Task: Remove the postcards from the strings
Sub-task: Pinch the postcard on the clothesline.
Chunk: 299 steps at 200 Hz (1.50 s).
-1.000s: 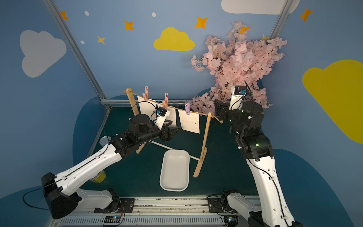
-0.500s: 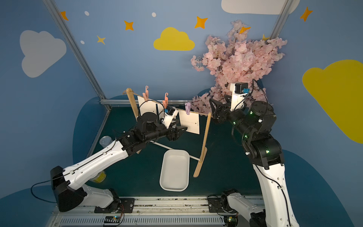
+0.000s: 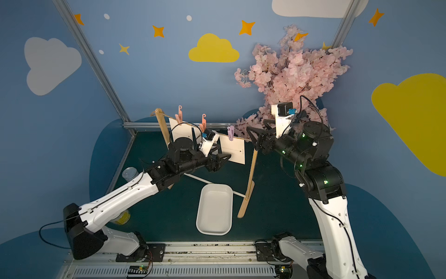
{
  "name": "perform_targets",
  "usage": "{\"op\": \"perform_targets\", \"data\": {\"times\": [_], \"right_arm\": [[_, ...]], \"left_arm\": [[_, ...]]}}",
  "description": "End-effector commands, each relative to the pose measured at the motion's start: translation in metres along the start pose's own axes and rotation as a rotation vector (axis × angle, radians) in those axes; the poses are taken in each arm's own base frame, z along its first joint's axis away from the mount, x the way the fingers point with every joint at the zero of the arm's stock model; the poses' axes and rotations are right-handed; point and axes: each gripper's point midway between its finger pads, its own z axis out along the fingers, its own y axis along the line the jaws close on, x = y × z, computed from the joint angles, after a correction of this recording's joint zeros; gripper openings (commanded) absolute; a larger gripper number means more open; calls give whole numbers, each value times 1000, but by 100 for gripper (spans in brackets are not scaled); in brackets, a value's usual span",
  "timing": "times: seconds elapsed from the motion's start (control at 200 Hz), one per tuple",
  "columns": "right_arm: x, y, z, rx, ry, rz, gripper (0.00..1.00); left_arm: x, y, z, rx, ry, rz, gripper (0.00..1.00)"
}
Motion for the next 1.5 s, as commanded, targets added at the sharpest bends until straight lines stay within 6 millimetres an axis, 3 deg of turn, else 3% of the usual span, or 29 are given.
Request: {"op": "perform_targets", "data": {"times": [0.0,0.511,0.941,1.492], "right_arm": [[-10,14,-6,-57,-19,-3,77],[-9,31,-1,-141,-6,8,77],[-6,33,5,-157,5,10,77],[-5,37,6,-180,9,12,77]], "left_arm": [[-16,-7,2,30,-46,18,76],[-21,-2,7,93,-78,-14,80],[-14,-13,13,209,-91,-35,80],[-6,-12,14,250,-104,-71,78]]}}
